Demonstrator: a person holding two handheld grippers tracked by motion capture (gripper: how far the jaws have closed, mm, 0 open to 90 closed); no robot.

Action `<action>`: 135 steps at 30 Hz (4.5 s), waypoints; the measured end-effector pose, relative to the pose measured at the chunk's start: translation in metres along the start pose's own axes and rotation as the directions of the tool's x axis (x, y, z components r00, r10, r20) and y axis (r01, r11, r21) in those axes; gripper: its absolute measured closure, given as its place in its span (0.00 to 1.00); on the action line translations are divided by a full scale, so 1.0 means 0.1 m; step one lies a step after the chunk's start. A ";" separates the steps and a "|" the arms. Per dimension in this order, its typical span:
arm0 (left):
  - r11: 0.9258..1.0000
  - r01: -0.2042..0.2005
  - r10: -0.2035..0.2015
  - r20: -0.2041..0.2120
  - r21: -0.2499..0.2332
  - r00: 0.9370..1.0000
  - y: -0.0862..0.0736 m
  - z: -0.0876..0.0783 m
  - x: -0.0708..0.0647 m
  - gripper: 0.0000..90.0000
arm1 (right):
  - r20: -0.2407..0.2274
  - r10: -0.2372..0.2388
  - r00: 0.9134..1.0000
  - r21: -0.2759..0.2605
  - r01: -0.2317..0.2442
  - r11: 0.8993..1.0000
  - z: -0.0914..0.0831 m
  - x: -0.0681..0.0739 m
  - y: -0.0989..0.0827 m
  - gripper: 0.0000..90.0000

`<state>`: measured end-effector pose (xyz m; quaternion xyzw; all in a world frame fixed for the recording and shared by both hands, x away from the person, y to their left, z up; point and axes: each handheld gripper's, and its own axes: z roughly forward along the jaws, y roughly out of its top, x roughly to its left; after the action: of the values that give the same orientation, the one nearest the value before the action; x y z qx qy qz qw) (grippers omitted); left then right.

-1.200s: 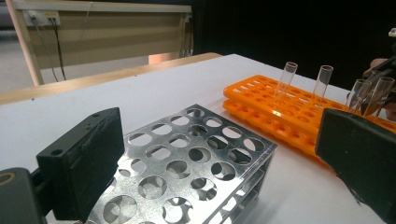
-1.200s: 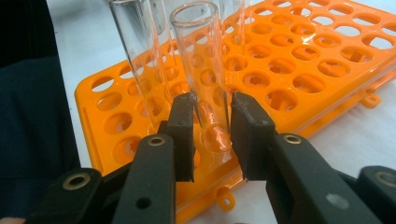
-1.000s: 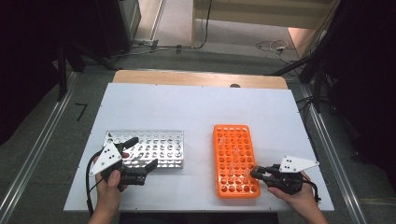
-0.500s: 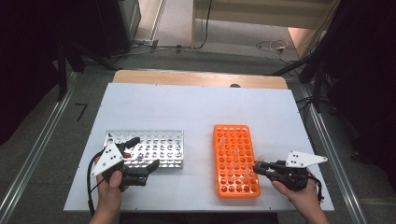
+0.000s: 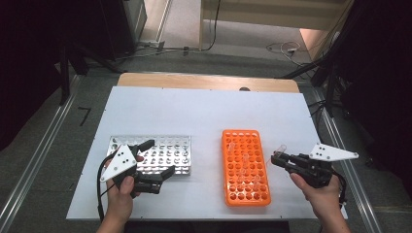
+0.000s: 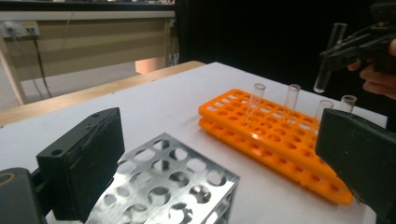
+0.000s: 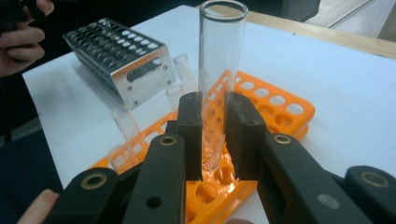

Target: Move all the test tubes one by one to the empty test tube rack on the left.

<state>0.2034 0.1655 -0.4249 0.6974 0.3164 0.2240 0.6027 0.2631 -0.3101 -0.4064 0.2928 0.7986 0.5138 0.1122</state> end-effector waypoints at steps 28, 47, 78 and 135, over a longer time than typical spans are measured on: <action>0.998 0.016 -0.025 0.182 0.053 0.983 0.55 0.69 -0.38 0.24 | -0.214 -0.087 0.973 0.053 0.100 0.994 0.91 0.66 0.51 0.83; 0.994 -0.004 -0.021 0.231 0.107 0.973 0.59 0.91 -0.69 0.68 | -0.231 -0.145 0.962 0.084 0.168 0.982 0.91 0.85 0.52 0.83; 0.998 0.046 -0.051 0.114 0.045 0.992 0.70 0.81 -0.23 0.83 | -0.139 -0.102 0.985 -0.031 0.098 0.995 0.57 0.57 0.46 0.06; 0.985 0.111 -0.083 -0.207 0.129 0.975 0.17 0.98 0.32 0.83 | 0.070 0.085 0.994 -0.048 -0.082 0.995 -0.20 -0.19 -0.33 0.00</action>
<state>0.2966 0.1180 -0.4278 0.6955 0.4244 0.2408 0.5275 0.2573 -0.3461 -0.4285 0.3416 0.7692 0.5251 0.1261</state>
